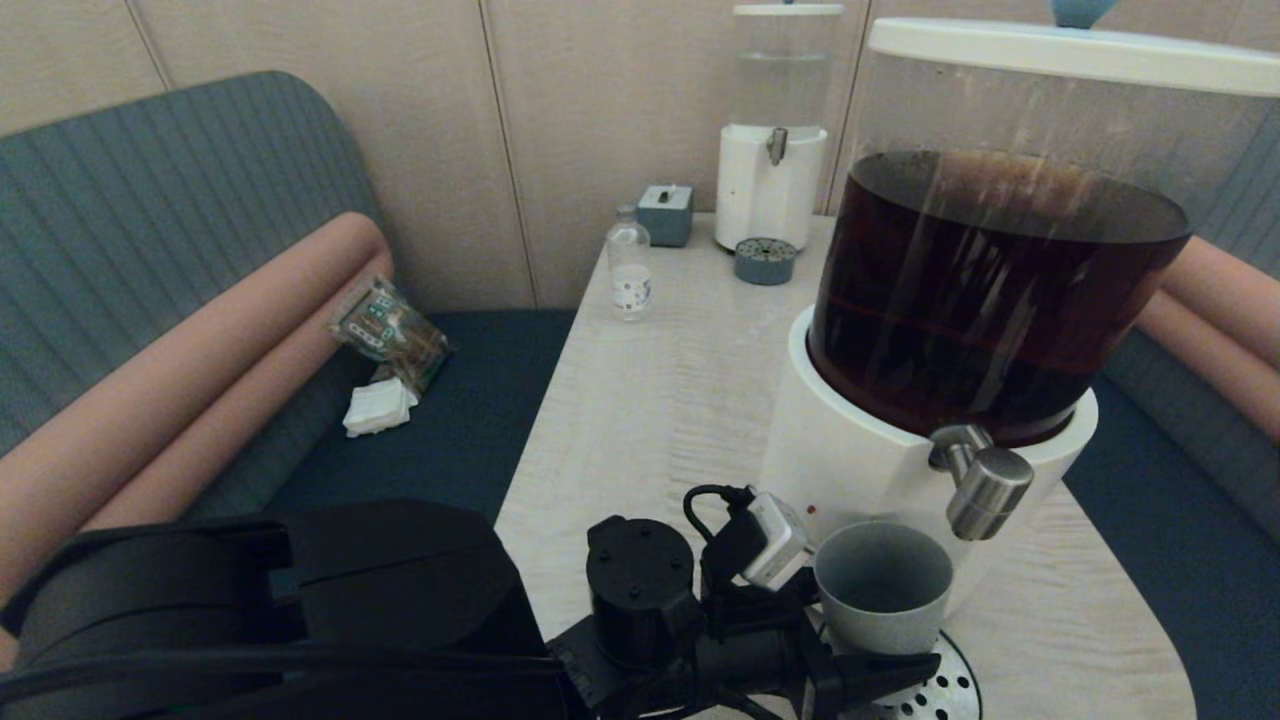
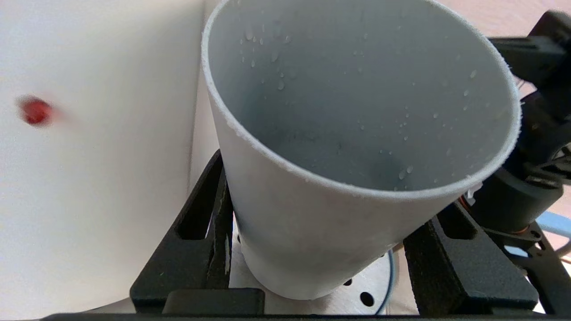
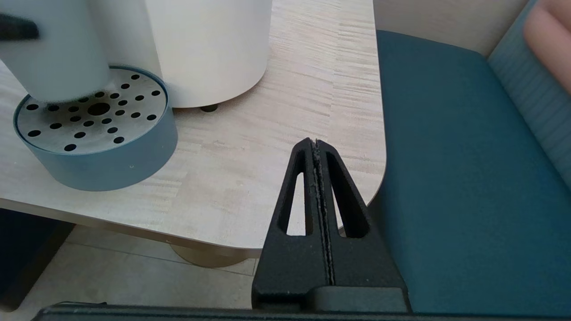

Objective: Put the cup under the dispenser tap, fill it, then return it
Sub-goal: Place it under the water dispenser

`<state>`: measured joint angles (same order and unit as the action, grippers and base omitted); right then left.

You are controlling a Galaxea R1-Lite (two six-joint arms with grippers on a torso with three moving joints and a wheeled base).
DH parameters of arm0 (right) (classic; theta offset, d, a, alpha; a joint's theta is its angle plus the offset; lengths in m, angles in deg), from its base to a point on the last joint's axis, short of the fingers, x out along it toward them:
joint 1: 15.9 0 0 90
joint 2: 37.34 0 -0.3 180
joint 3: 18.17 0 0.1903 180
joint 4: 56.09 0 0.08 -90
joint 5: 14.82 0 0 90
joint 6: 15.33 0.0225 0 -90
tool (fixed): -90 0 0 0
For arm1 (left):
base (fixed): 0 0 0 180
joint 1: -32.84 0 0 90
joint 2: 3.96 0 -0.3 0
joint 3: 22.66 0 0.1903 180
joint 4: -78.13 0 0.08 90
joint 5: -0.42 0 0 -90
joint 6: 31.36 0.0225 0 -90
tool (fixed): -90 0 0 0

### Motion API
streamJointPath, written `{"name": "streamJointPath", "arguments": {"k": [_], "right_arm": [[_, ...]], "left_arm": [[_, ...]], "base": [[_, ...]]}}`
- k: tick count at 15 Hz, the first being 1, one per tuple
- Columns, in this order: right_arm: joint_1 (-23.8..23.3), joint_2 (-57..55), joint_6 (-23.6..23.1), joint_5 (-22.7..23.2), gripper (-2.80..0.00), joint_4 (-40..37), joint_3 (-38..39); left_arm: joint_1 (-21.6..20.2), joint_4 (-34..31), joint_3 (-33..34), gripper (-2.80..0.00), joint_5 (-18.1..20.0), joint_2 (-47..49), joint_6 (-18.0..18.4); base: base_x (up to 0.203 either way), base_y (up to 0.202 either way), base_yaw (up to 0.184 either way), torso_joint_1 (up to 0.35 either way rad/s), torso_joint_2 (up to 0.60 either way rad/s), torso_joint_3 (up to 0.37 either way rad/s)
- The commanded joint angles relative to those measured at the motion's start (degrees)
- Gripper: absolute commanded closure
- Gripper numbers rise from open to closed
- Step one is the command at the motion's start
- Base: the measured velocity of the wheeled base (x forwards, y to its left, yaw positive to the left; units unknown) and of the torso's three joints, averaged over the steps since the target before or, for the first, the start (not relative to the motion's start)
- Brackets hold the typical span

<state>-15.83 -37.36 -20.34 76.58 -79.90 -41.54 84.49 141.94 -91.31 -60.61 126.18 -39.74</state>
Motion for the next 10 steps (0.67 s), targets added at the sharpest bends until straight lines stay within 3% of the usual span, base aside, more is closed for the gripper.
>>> {"name": "streamJointPath", "arguments": {"k": [1,10], "right_arm": [[0.01,0.29,-0.08,0.09,0.00,0.00,0.57],[0.01,0.29,0.00,0.06,0.00,-0.01,0.53]], "left_arm": [[0.03,0.49,-0.61,0.00,0.21,1.34,-0.06],[0.03,0.49,-3.06,0.00,0.12,2.93,-0.14]], "base": [[0.000,0.000,0.000,0.000,0.00,0.000],[0.000,0.000,0.000,0.000,0.00,0.000]]}}
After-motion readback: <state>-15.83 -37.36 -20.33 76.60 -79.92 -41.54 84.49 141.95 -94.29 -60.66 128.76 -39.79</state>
